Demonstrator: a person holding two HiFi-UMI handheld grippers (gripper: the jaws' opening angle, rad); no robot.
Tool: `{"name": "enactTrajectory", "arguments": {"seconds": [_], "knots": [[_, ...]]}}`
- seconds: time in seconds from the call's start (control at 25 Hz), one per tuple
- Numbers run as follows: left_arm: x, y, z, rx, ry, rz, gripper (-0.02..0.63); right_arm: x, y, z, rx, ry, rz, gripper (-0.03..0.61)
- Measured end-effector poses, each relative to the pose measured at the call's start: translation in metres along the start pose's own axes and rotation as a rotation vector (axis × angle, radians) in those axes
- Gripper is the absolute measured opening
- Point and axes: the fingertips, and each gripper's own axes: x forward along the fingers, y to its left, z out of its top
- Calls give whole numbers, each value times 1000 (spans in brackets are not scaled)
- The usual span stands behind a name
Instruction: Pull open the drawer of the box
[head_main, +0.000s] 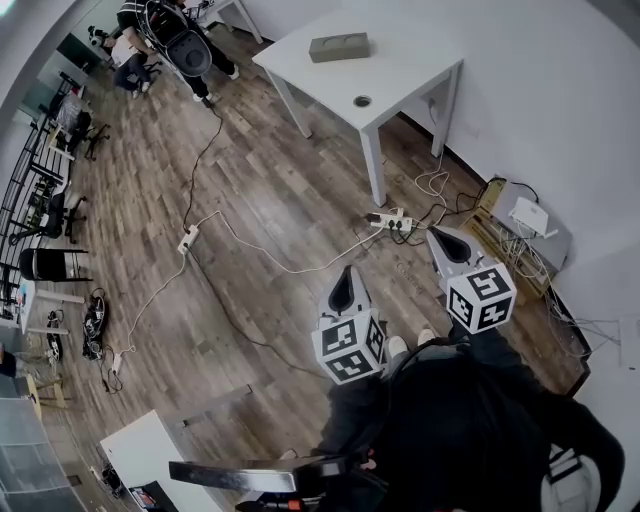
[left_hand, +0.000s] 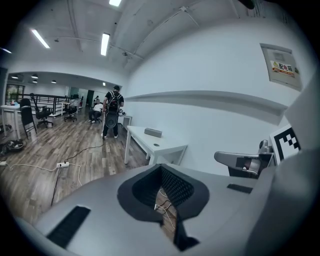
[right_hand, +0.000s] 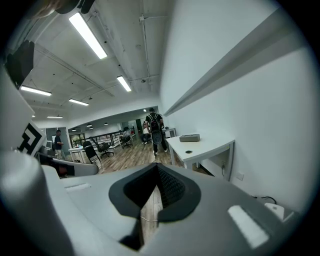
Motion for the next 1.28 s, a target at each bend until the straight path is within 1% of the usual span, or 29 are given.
{"name": "enactTrajectory", "arguments": {"seconds": [0.16, 0.28, 0.44, 0.56, 0.72, 0.84, 0.92, 1.0, 1.08, 1.28], "knots": [[0, 25, -10, -29, 21, 12, -3, 12, 15, -7, -21, 15, 1, -6], [9, 36, -15, -46, 43, 16, -3, 25, 16, -11, -17, 34, -2, -6], [25, 51, -12, -57, 45, 31, -3, 49, 15, -13, -27, 54, 12, -7], [45, 62, -3, -72, 33, 53, -3, 76, 9, -8, -31, 54, 33, -6], [80, 74, 17, -77, 27, 87, -3, 122, -4, 8, -31, 55, 68, -6], [108, 86, 44, -75, 12, 115, -3, 162, -14, 30, -35, 45, 101, -6], [126, 92, 65, -90, -22, 133, -3, 188, -21, 45, -41, 41, 123, -6], [142, 98, 88, -131, -77, 145, -3, 211, -26, 59, -52, 38, 148, -7], [158, 102, 106, -165, -109, 152, -3, 231, -32, 71, -63, 38, 173, -6], [200, 101, 130, -144, -108, 172, -3, 276, -51, 94, -89, 36, 226, -6]]}}
